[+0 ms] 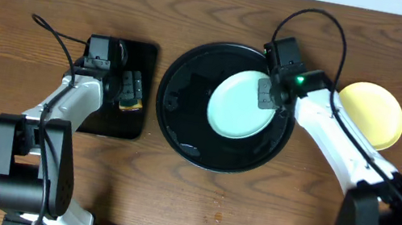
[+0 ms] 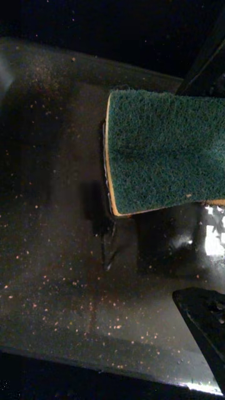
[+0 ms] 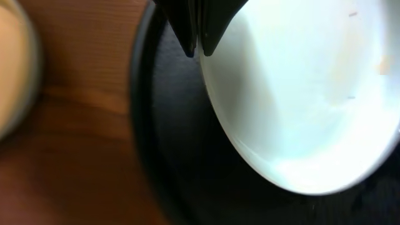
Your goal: Clean dirty plates on tray and stack at the side
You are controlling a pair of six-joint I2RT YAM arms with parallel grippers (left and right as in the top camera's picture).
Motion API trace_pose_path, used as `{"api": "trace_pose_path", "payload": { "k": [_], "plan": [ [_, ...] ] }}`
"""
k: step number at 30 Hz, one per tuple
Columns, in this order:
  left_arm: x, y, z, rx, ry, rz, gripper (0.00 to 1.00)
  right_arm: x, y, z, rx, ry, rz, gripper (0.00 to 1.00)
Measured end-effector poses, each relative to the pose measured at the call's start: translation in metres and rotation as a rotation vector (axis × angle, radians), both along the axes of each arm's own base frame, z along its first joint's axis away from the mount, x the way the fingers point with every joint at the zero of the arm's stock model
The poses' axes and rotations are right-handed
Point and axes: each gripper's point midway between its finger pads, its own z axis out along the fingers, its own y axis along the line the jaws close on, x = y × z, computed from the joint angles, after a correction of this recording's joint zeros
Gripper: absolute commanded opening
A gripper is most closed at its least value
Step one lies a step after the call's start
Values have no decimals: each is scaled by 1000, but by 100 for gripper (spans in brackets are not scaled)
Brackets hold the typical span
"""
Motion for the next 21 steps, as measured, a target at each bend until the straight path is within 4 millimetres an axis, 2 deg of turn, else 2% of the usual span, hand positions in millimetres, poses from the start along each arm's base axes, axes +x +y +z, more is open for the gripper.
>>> {"api": "trace_pose_path", "payload": {
  "k": [4, 7, 9, 14, 19, 21],
  "plan": [
    [0, 0, 0, 0, 0, 0, 91, -6, 8, -27, 11, 76, 26, 6],
    [0, 0, 0, 0, 0, 0, 91, -9, 10, -41, 9, 113, 41, 15],
    [0, 0, 0, 0, 0, 0, 91, -11, 11, -47, 8, 131, 45, 17],
    [0, 0, 0, 0, 0, 0, 91, -12, 11, -53, 6, 146, 46, 22],
    [0, 0, 0, 0, 0, 0, 91, -15, 10, -54, 3, 160, 47, 22],
    [10, 0, 5, 2, -48, 0, 91, -17, 9, -54, 0, 167, 46, 22]
  ]
}}
